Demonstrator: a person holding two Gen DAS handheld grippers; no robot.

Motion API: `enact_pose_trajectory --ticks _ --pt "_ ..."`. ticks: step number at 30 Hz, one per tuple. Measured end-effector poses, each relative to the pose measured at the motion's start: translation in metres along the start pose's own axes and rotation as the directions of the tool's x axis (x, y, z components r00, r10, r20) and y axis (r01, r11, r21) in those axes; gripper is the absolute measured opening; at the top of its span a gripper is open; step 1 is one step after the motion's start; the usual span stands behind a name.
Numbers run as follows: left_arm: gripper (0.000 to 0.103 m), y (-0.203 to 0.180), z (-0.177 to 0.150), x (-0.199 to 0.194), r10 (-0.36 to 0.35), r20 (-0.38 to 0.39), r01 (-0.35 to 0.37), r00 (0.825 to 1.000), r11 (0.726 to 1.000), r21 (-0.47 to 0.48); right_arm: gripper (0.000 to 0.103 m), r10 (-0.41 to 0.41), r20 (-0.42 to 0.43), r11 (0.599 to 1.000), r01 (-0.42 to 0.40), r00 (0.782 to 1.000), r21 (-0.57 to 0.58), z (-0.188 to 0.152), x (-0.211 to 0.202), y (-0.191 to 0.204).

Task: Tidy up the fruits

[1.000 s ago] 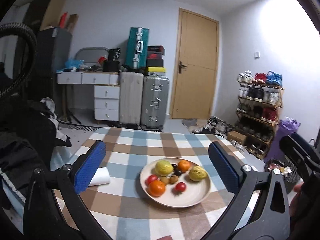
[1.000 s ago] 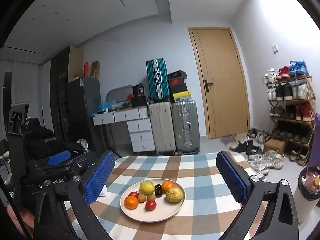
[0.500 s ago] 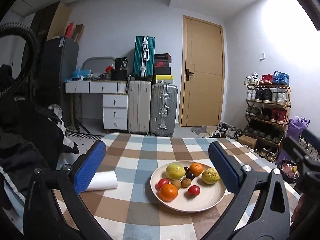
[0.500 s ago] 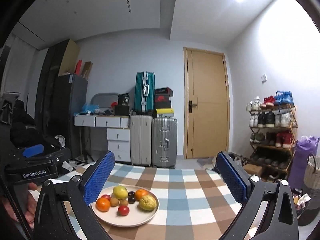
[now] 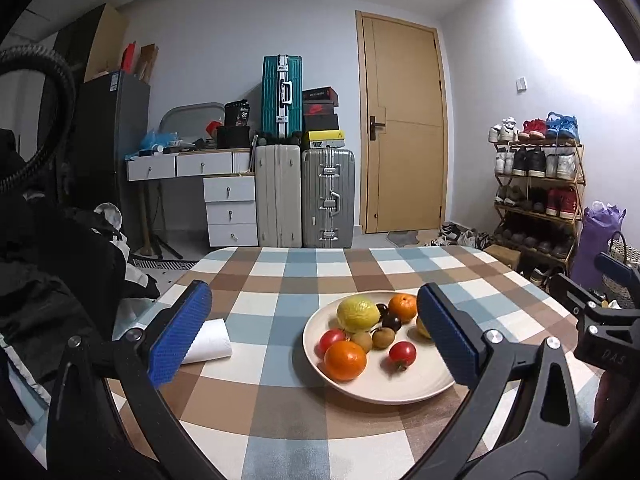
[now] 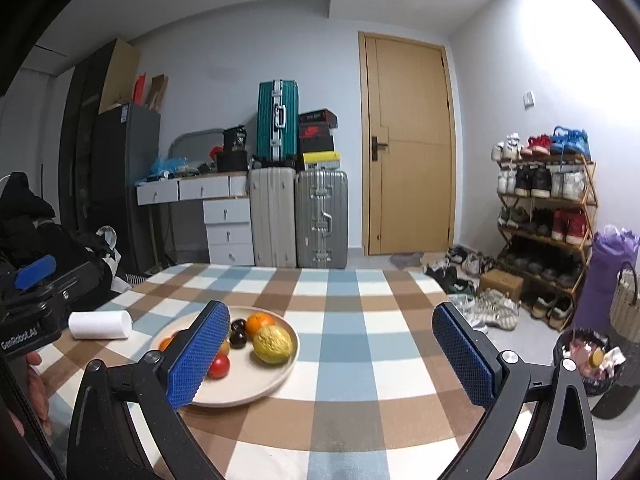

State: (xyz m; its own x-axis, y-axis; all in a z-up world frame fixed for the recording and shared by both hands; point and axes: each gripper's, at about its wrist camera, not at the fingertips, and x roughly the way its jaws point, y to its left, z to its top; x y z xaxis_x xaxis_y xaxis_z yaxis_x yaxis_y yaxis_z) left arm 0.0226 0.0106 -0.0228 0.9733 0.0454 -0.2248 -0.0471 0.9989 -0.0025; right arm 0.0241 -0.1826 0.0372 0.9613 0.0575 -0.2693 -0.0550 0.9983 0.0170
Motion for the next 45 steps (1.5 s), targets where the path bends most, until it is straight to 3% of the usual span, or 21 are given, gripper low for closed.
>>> enact_pose_trajectory --ticks 4,12,20,45 --pt "0.103 -0.006 -0.01 0.009 -0.015 -0.022 0.016 1.0 1.0 0.013 0.103 -0.03 -0.006 0.999 0.03 1.0 -0.041 -0.011 0.011 0.0" --pt "0.103 -0.01 -0.019 0.019 -0.029 -0.043 0.03 0.999 0.999 0.011 0.103 -0.046 -0.06 0.999 0.047 0.997 0.006 -0.017 0.022 -0.011" --pt "0.103 -0.004 -0.023 0.036 -0.051 -0.092 0.049 0.994 0.999 -0.022 0.103 -0.03 -0.075 1.0 0.029 0.997 -0.006 -0.017 0.023 -0.007" --pt "0.103 -0.009 -0.024 0.033 -0.064 -0.089 0.065 0.994 0.998 0.004 0.103 0.011 -0.082 1.0 -0.013 0.997 -0.02 -0.015 0.023 -0.004"
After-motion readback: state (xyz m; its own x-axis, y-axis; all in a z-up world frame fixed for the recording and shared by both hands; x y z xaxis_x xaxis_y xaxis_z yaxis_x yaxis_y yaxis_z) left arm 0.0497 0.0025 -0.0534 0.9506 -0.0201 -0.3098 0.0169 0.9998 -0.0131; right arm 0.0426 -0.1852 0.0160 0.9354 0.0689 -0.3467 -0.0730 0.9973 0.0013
